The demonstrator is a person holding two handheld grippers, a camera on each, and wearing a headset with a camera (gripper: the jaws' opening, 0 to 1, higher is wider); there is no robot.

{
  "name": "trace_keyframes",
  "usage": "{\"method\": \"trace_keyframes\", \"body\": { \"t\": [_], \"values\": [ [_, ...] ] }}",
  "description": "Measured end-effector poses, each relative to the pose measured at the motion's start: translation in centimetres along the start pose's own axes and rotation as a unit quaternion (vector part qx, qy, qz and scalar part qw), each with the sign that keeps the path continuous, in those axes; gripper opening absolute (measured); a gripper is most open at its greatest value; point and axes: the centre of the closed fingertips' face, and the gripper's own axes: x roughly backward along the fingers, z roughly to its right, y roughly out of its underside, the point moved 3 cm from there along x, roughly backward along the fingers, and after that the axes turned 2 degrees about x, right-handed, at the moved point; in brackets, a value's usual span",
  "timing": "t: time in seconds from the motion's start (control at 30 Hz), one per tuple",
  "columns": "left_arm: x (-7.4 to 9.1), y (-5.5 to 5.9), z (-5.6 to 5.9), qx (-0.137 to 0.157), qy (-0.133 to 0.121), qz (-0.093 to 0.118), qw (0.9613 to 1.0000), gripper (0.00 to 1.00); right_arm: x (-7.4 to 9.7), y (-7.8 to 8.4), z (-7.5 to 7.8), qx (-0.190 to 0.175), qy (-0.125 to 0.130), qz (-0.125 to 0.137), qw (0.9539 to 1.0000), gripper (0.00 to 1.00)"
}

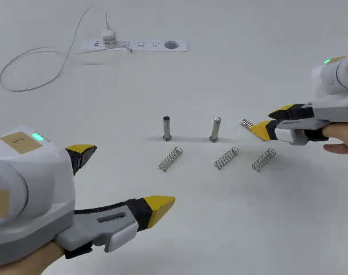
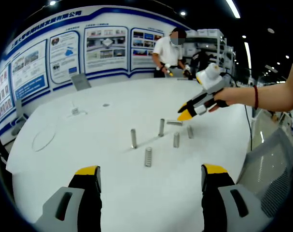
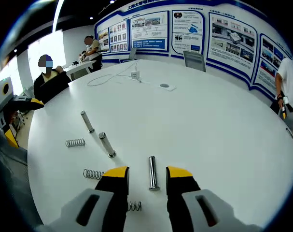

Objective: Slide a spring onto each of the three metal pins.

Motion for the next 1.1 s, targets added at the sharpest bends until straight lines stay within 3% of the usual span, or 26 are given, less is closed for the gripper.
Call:
{"method": "trace_keyframes", "body": {
  "t": [0.6, 1.1],
  "values": [
    [0.0, 0.7, -0.1, 0.008, -0.002, -0.007, 0.9999, 0.86, -3.4, 0.2, 0.2, 0.015, -0.018, -0.031, 0.9992, 0.23],
    [-0.1, 0.8, -0.2, 0.011, -0.001, -0.011, 0.9999, 0.85, -4.4, 0.6, 0.5, 0.008, -0.008, -0.049, 0.9987, 0.16]
  ]
}}
